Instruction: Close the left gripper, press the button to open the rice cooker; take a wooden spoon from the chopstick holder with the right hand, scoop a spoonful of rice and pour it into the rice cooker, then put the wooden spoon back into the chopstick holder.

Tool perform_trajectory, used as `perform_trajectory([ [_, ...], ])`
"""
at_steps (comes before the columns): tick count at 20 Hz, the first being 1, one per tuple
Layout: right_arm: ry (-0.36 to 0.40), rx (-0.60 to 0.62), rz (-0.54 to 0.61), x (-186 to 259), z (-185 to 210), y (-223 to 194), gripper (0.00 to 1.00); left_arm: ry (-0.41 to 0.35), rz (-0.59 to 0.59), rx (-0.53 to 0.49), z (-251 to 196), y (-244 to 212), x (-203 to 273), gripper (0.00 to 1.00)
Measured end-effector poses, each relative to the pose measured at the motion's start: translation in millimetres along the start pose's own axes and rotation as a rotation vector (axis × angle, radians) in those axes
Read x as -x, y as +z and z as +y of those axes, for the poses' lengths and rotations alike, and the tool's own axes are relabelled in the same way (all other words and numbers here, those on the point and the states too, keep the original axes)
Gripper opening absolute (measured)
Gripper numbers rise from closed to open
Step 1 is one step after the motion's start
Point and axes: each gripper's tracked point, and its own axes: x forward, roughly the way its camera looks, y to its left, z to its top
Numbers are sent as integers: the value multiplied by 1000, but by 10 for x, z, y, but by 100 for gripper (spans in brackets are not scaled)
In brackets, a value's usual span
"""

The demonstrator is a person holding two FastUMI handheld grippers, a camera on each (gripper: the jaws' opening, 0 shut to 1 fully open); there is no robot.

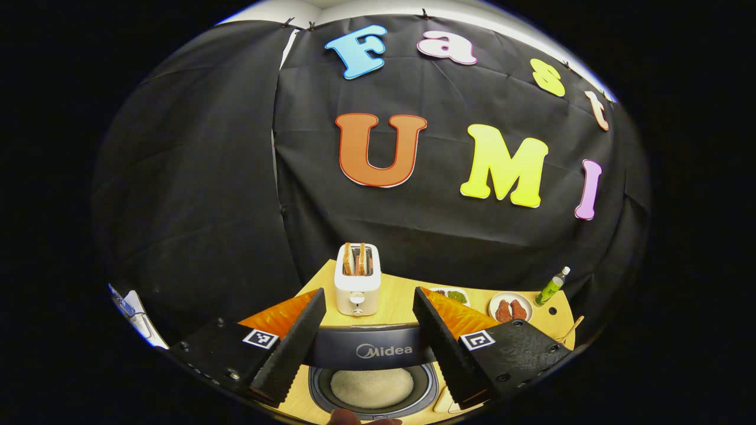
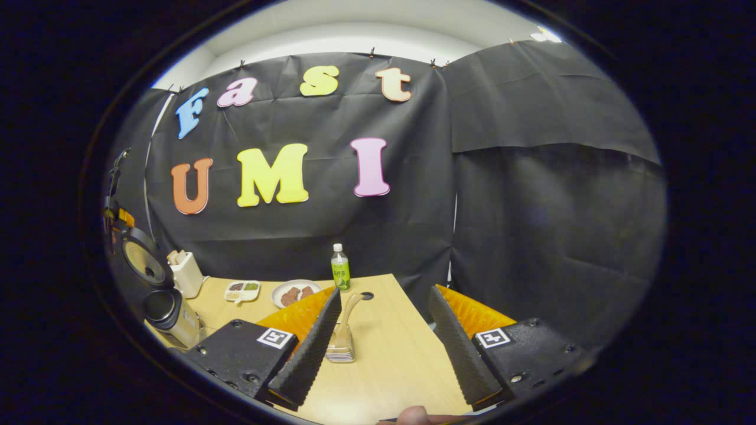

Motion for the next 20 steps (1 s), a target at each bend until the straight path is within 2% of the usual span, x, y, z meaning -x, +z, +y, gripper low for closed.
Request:
perform_trajectory([
  [2, 28, 5, 1, -24, 114, -5, 97, -12, 39, 1, -36, -136, 111, 97],
  [3, 45, 6, 2, -28, 175, -7, 97, -19, 60, 1, -51, -216, 180, 100],
  [4, 61, 8, 0, -33, 237, -13, 97, -24, 79, 2, -64, -306, 244, 96],
  [13, 167, 25, 9, -15, 617, -44, 97, -60, 226, -31, -234, -1305, 832, 96],
  [20, 192, 60, -13, 15, 655, 82, 97, -48, 344, -28, -241, -1964, 931, 97],
])
